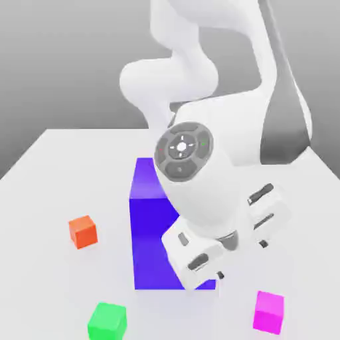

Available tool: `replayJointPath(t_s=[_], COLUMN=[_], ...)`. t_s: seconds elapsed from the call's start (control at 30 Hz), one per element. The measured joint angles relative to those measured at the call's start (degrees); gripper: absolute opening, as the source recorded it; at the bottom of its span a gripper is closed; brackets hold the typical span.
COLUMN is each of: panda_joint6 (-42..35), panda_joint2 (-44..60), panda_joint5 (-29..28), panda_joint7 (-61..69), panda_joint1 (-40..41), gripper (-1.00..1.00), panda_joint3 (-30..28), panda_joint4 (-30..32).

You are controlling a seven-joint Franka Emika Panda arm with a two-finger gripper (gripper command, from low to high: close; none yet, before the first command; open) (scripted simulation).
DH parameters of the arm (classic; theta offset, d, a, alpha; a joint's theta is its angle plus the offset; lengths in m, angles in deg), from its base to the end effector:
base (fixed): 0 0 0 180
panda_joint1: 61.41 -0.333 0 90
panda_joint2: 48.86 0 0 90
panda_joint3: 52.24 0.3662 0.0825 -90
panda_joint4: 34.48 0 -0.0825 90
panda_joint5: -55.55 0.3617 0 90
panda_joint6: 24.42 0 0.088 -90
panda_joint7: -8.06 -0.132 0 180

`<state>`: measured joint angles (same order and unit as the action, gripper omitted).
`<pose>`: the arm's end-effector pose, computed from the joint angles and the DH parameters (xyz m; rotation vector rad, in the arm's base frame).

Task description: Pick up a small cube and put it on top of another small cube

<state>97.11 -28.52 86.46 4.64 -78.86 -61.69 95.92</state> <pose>0.4651 0.0982 0.2193 -2.7444 0.4528 0.7271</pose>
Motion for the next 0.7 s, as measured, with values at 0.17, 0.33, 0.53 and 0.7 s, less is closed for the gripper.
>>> replayJointPath(t_s=[0.17, 0.33, 0.53, 0.7], panda_joint6=[3.1, 8.1, 16.0, 24.1], panda_joint2=[3.0, 4.4, 3.9, 1.5], panda_joint5=[-1.4, -4.0, -8.1, -14.1], panda_joint7=[1.9, 4.2, 7.7, 10.8], panda_joint1=[-0.7, -2.0, -4.4, -7.7], gripper=[0.0, 0.0, 0.0, 0.0], panda_joint3=[0.3, 0.3, 0.4, 0.2], panda_joint4=[0.5, 1.7, 4.3, 6.7])
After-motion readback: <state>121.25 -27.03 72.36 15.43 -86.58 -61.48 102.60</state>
